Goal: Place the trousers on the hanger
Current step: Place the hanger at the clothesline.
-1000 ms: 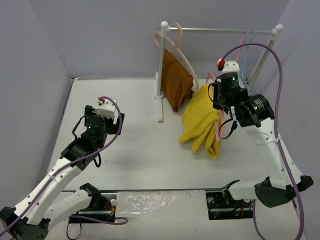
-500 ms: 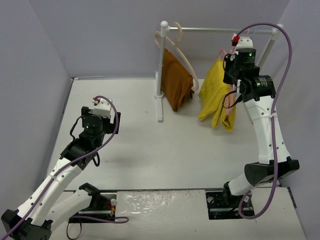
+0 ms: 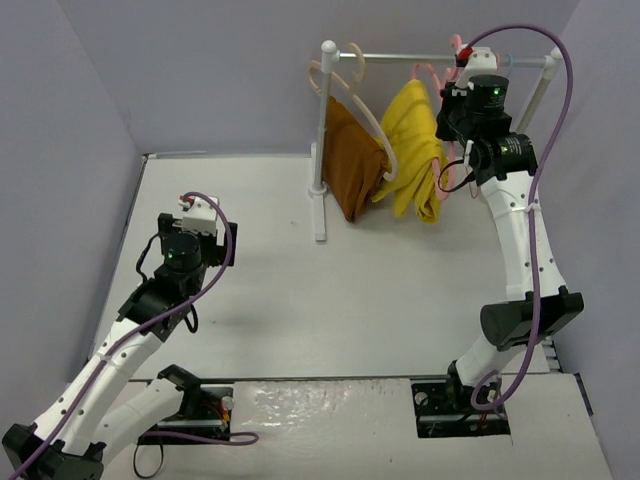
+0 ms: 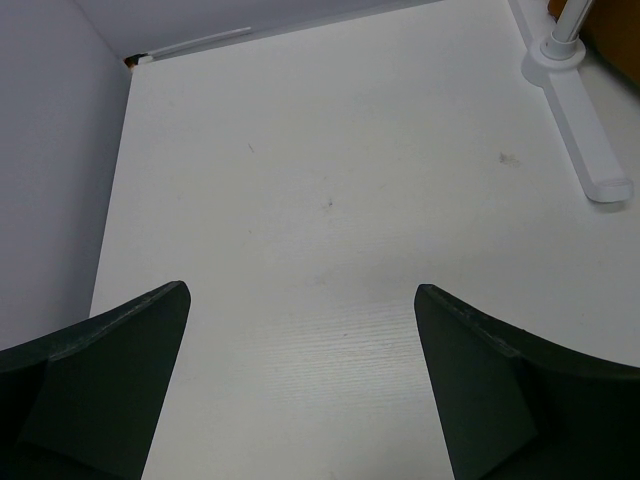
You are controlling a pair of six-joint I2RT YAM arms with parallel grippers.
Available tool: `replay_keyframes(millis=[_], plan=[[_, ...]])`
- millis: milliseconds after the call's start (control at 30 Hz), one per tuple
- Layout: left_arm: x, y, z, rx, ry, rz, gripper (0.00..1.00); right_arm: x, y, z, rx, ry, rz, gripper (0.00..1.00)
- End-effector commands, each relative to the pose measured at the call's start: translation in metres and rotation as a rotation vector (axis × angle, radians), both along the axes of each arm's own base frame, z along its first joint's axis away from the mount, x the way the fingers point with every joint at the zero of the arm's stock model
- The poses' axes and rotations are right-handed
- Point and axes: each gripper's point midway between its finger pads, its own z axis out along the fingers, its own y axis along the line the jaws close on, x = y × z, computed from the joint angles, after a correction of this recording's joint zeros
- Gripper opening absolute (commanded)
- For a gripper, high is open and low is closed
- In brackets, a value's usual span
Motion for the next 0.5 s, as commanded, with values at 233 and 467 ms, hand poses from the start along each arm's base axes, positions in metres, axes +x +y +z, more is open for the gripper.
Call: replay_keyframes(millis=[233,467], plan=[[0.005,0.003,0.023,-0.033,-0.079,0.016,0.94,0.049,-0.012,0.117,0.063,-0.433,0.050,0.00],[0.005,0.004,0.024,-0.037,-0.081,0.015,0.94,0.077,-0.011,0.102,0.071,-0.411,0.072,0.00]])
